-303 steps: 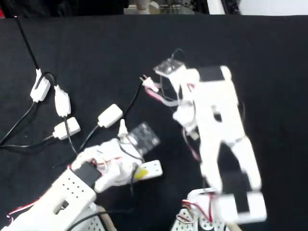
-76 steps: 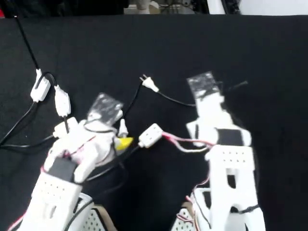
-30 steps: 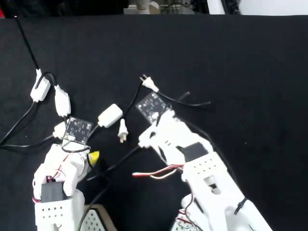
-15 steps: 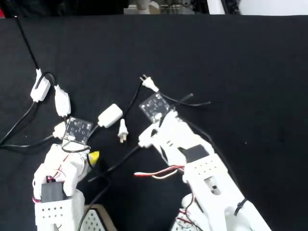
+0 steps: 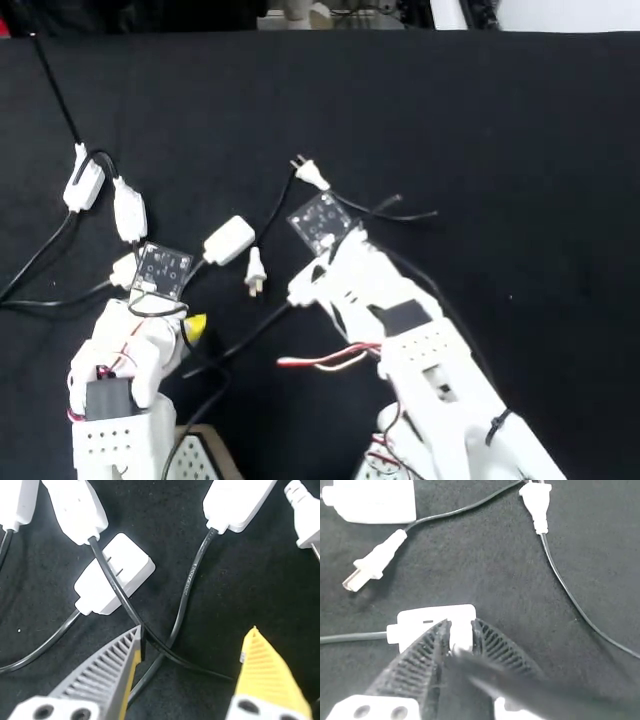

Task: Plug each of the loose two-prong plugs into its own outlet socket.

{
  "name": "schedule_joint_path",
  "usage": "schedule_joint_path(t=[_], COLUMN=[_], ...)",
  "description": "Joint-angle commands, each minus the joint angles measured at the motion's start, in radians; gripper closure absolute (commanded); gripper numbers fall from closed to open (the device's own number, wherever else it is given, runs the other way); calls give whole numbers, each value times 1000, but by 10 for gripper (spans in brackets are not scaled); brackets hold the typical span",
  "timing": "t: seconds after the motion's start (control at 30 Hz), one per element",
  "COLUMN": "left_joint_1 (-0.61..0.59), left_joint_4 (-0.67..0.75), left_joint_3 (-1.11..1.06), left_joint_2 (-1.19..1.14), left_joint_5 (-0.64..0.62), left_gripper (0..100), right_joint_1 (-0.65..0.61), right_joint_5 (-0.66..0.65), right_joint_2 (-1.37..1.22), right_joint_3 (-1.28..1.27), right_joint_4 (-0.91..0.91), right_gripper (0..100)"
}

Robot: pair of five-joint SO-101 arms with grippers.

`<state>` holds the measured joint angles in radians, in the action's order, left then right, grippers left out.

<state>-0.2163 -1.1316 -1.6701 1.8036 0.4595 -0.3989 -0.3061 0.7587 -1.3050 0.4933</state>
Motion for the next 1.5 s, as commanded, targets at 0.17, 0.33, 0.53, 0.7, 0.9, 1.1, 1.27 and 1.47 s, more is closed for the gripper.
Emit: schedule_joint_path(t=[0.17,0.33,0.53,0.7,0.9,1.1,1.27,1.47], left_joint_1=[-16,-16,-16,-16,-12,-5,-5,41], left_joint_4=[20,20,20,21,21,21,21,21], left_joint_3=[10,10,10,10,7,7,12,30], left_joint_2=[6,6,6,6,6,6,6,6], left_joint_5=[9,14,14,14,14,12,8,-18], left_gripper=[689,689,689,689,689,689,689,690], right_joint_1=[-15,-12,-12,-18,-17,-14,-18,-12], right_joint_5=[5,5,-41,-43,-43,-37,-38,-43], right_joint_2=[-211,-211,-219,-315,-426,-297,-139,-4], right_joint_3=[127,119,76,110,177,225,280,461], right_joint_4=[-23,-15,-21,-25,-15,175,364,732], right_gripper=[986,986,986,985,982,776,649,678])
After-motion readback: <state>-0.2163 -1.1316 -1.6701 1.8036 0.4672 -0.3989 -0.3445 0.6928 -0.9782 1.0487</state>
